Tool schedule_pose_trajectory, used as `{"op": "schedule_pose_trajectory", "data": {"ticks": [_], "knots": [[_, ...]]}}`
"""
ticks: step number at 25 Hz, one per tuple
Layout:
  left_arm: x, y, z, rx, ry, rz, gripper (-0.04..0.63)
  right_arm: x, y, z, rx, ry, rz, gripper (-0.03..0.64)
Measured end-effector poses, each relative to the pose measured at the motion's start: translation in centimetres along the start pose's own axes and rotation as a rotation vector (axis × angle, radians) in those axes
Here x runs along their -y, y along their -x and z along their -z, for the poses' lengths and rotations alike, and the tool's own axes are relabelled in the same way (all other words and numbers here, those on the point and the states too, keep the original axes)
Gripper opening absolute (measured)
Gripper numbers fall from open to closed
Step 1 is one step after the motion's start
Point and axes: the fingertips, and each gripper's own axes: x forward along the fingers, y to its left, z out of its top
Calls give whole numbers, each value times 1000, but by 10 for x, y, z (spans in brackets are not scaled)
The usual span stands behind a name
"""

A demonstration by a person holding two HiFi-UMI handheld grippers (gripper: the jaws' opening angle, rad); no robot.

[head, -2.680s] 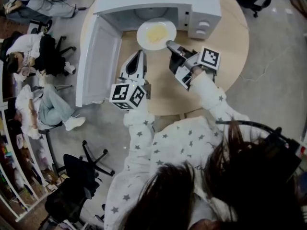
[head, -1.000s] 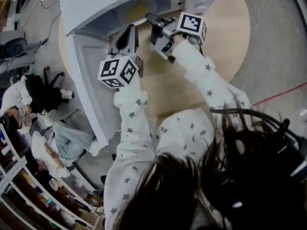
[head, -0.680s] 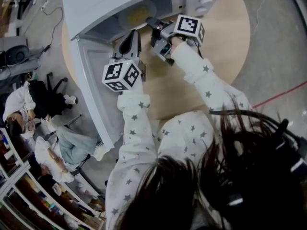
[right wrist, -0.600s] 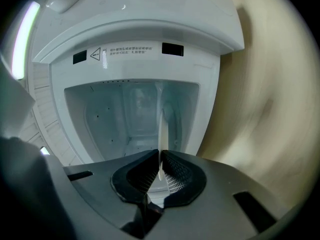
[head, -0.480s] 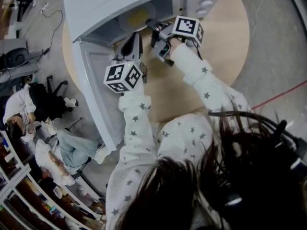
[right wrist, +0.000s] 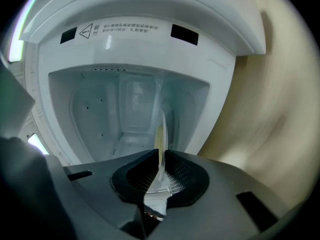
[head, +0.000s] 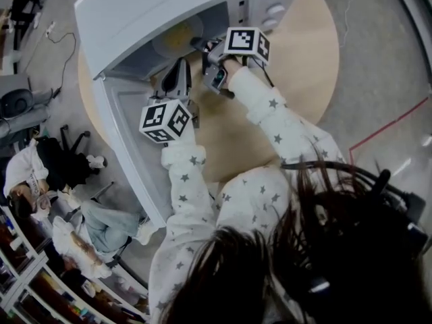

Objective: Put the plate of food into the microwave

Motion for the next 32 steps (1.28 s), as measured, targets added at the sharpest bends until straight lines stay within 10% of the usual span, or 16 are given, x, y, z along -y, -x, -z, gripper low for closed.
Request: {"op": "schedule_pose_trajectory", "data": {"ticks": [3, 26, 32], "knots": [[0, 1, 0, -1, 1, 5, 2, 1, -2, 0, -13, -2, -2, 114], [13, 4, 0, 0, 11, 10, 2, -4, 23, 8, -44, 23, 13, 115], [33, 13, -8, 32, 17, 21, 2, -34, 53, 22, -76, 63, -111, 20]]}}
